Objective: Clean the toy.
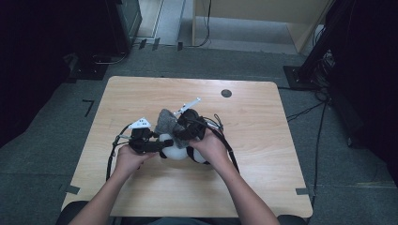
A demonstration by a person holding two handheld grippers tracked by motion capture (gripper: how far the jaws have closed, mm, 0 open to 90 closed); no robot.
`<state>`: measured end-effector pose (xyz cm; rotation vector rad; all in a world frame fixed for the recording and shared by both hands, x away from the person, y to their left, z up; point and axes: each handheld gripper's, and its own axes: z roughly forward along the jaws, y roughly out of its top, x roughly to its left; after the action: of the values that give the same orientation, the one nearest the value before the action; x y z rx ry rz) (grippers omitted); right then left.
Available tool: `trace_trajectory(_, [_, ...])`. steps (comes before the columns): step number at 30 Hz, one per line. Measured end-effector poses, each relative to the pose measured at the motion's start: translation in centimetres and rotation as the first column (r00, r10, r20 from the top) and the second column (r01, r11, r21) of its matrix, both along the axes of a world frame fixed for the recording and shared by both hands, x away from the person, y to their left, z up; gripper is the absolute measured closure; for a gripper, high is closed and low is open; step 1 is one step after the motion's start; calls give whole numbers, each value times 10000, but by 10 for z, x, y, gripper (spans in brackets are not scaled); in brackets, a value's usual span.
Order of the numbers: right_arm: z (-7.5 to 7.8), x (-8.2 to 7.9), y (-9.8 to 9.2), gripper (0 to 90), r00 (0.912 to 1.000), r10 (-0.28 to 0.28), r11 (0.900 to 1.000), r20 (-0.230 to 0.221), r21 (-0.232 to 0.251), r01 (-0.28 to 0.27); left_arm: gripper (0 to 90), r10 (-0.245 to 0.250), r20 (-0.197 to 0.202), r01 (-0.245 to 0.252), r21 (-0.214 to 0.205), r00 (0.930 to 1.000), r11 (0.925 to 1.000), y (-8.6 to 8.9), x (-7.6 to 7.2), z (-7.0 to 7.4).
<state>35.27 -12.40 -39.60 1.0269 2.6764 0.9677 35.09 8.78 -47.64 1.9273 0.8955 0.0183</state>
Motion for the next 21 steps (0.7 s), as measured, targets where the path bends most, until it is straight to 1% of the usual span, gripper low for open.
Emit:
trace_trajectory(3, [-2, -9, -5, 709, 9999, 168, 9999, 27, -13, -168, 320, 48, -102, -48, -37, 9999, 10000, 0, 0, 0])
trace_trajectory(9, [-10, -25, -14, 714, 9988, 461, 9989, 164, -99, -460, 326, 51, -135, -50, 67, 9999, 10000, 0, 0, 0])
trace_trajectory(12, [-12, -34, -18, 715, 9982, 584, 9981, 153, -184, -581, 328, 52, -122, -51, 74, 9999, 10000, 0, 0, 0])
trace_trajectory(18, [-17, -45, -31, 718, 9968, 794, 9968, -89, -130, -795, 330, 40, -54, -40, 47, 10000, 10000, -1, 0, 0])
trace_trajectory(21, [-20, -50, -39, 720, 9962, 831, 9965, -252, 30, -830, 331, 28, -44, -27, 39, 10000, 10000, -1, 0, 0])
